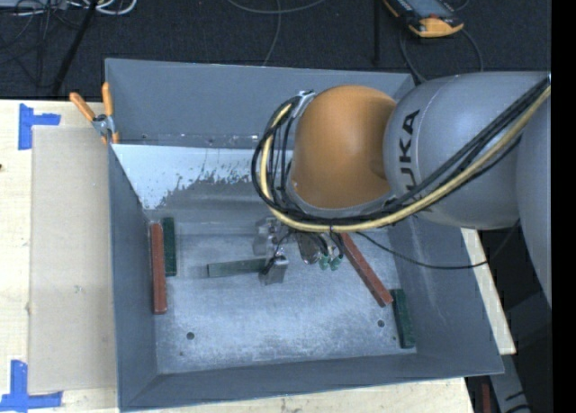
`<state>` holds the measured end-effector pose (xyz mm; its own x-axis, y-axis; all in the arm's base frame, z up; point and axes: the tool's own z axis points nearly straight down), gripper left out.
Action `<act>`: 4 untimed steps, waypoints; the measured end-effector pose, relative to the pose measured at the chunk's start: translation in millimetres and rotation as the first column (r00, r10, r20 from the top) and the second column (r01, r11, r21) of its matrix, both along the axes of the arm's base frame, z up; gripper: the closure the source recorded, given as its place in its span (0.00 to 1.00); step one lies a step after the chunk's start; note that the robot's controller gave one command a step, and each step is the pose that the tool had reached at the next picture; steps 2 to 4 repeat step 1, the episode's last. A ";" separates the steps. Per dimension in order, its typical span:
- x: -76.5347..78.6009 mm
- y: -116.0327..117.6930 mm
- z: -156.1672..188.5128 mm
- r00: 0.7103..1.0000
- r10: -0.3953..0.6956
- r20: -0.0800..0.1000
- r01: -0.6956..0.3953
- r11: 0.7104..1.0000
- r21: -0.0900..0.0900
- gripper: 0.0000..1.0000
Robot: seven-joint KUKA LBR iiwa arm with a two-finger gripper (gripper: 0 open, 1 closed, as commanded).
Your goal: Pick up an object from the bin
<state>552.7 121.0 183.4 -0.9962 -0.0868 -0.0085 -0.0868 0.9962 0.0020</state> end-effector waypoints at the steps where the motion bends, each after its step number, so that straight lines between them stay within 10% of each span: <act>1: -10.5 -9.1 64.5 1.000 0.006 -0.002 -0.006 1.000 -0.001 1.00; 4: -10.5 -9.1 64.5 1.000 0.006 -0.002 -0.006 1.000 -0.001 1.00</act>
Offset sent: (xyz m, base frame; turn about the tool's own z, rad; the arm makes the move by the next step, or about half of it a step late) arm -0.0116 -0.0096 0.0609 -0.0060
